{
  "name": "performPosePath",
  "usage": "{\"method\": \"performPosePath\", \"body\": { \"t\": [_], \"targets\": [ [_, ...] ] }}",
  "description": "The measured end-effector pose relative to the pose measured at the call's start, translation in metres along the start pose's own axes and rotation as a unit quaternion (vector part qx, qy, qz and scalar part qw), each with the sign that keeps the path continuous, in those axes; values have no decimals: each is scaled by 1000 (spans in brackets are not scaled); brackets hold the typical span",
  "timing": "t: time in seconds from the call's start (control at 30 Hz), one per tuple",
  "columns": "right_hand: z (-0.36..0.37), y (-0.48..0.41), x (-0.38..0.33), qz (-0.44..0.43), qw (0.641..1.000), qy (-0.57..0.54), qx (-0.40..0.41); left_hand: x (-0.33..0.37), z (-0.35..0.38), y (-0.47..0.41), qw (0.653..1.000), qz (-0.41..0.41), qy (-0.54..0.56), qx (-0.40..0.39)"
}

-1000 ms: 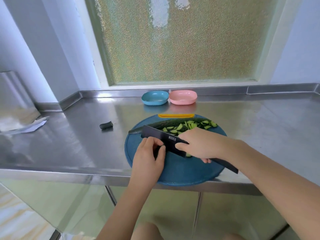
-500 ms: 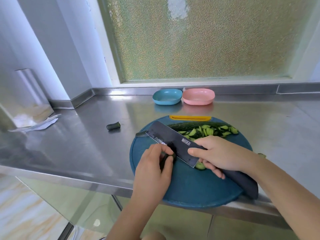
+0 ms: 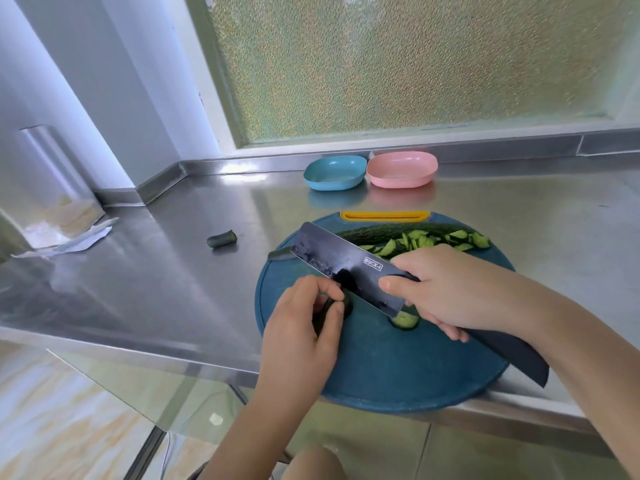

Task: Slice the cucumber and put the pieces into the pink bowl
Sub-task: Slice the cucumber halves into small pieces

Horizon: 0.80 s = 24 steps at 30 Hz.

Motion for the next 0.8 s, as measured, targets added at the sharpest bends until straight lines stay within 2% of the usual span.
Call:
{"method": "performPosePath", "body": {
  "t": [0.27,0.43,0.8],
  "targets": [
    [-6,-1,-10,21,998,59,-28,1,-1,1,1000,-3,3,3],
    [-5,-4,-8,24,997,41,-55,1,-2,0,1000,-1,18,6],
    [-5,-5,-14,23,996,66,-60,3,-3,-1,1000,3,0,12]
  ]
}}
Point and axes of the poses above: each hand's wrist, its own y-axis away from the middle knuckle, its own z-axis out of the palm, x = y × z, the point moved 7 cm from there along -y, towards the middle knuckle, and after that the axes turned 12 degrees about -x, right-handed, at the moved point
